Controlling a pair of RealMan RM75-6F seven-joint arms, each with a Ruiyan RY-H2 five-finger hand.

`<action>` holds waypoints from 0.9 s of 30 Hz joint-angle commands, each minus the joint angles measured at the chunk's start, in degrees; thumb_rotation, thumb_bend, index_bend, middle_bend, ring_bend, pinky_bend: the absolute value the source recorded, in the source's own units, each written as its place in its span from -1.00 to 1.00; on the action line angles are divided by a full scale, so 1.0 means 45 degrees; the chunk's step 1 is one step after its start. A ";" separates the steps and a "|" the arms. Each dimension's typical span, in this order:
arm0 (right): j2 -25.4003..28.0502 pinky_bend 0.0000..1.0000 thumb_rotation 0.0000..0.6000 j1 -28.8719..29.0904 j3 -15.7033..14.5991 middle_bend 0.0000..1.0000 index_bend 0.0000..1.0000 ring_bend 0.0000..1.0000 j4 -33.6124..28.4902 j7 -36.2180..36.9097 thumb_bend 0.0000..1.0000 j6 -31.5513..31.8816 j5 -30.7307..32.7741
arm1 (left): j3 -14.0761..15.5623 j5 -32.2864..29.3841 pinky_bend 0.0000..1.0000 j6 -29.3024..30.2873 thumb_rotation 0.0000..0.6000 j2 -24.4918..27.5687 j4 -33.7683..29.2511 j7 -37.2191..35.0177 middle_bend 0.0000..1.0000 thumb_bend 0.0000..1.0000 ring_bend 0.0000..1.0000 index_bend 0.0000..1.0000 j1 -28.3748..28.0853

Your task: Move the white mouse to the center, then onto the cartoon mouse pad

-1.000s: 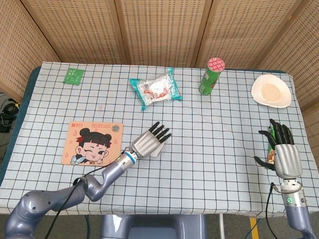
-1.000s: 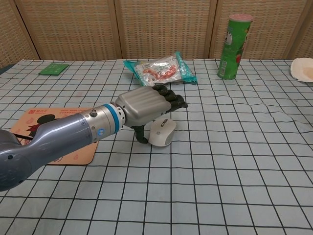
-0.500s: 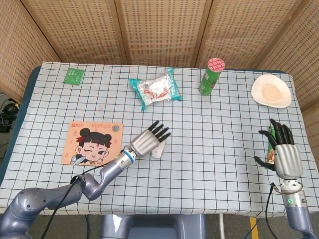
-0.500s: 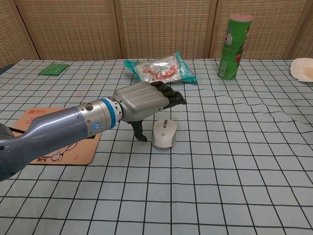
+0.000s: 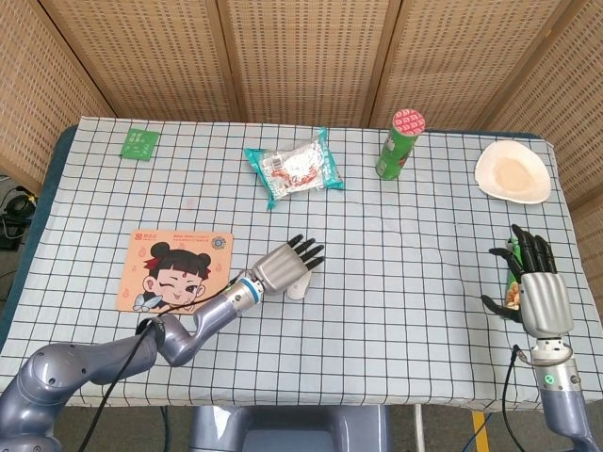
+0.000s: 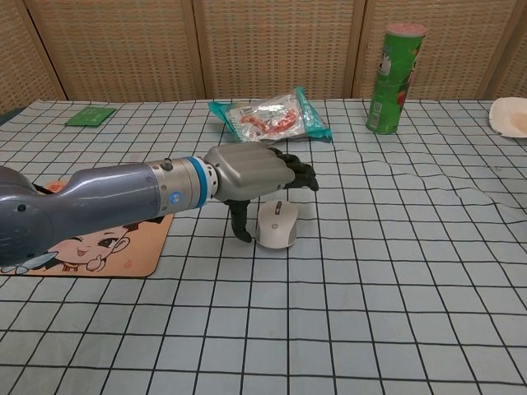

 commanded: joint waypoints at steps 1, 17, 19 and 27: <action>-0.0009 -0.98 1.00 0.0000 0.0009 -0.95 -0.37 -1.00 0.0013 -0.0007 -0.68 0.0013 -0.0005 | 0.0000 0.0037 -0.77 -0.0071 1.00 -0.0002 0.0049 -0.0185 -0.92 -1.00 -0.98 -0.69 -0.0199; -0.0041 -0.98 1.00 -0.0034 0.0067 -0.93 -0.33 -1.00 0.0071 0.0024 -0.69 0.0214 -0.0110 | 0.0565 0.0625 -0.57 0.0047 1.00 -0.0215 0.0633 -0.0846 -0.55 -0.91 -0.70 -0.21 -0.0508; -0.0052 -0.99 1.00 -0.0040 0.0078 -0.93 -0.33 -1.00 0.0087 0.0043 -0.69 0.0251 -0.0123 | 0.0598 0.0794 -0.49 0.0400 1.00 -0.0204 0.0652 -0.0884 -0.41 -0.77 -0.58 -0.04 -0.0461; -0.0078 -0.98 1.00 -0.0033 0.0080 -0.92 -0.32 -1.00 0.0151 0.0041 -0.69 0.0210 -0.0106 | 0.1115 0.1962 -0.37 0.1882 1.00 0.0442 0.0577 -0.1640 -0.21 -0.55 -0.41 0.20 -0.0252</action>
